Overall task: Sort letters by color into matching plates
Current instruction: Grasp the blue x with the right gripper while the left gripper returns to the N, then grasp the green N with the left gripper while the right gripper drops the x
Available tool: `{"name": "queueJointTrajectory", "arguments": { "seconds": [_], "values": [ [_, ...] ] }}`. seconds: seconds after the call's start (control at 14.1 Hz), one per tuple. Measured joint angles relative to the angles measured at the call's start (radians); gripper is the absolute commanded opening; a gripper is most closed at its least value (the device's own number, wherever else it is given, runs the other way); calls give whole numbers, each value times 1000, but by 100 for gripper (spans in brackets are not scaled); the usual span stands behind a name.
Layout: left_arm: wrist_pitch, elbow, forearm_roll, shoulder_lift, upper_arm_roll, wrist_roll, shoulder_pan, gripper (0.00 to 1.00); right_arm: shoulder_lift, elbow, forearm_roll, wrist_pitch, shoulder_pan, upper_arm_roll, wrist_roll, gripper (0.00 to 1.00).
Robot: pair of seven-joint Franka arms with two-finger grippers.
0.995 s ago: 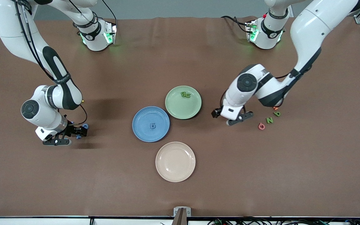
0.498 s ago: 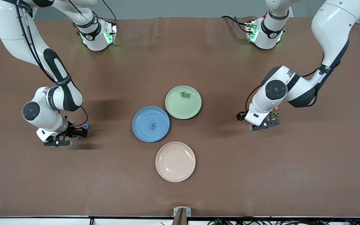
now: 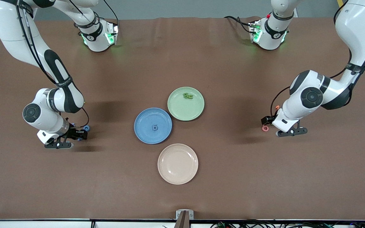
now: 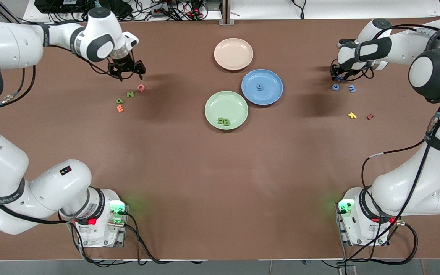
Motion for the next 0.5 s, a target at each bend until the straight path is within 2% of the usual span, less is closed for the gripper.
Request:
{"name": "queueJointTrajectory", "arguments": {
  "seconds": [0.28, 0.5],
  "values": [
    [102, -79, 38, 1, 0, 49, 73, 98, 1, 4, 0, -2, 0, -1, 0, 38],
    [152, -133, 76, 5, 0, 49, 105, 95, 0, 7, 0, -3, 0, -2, 0, 18]
  ]
}}
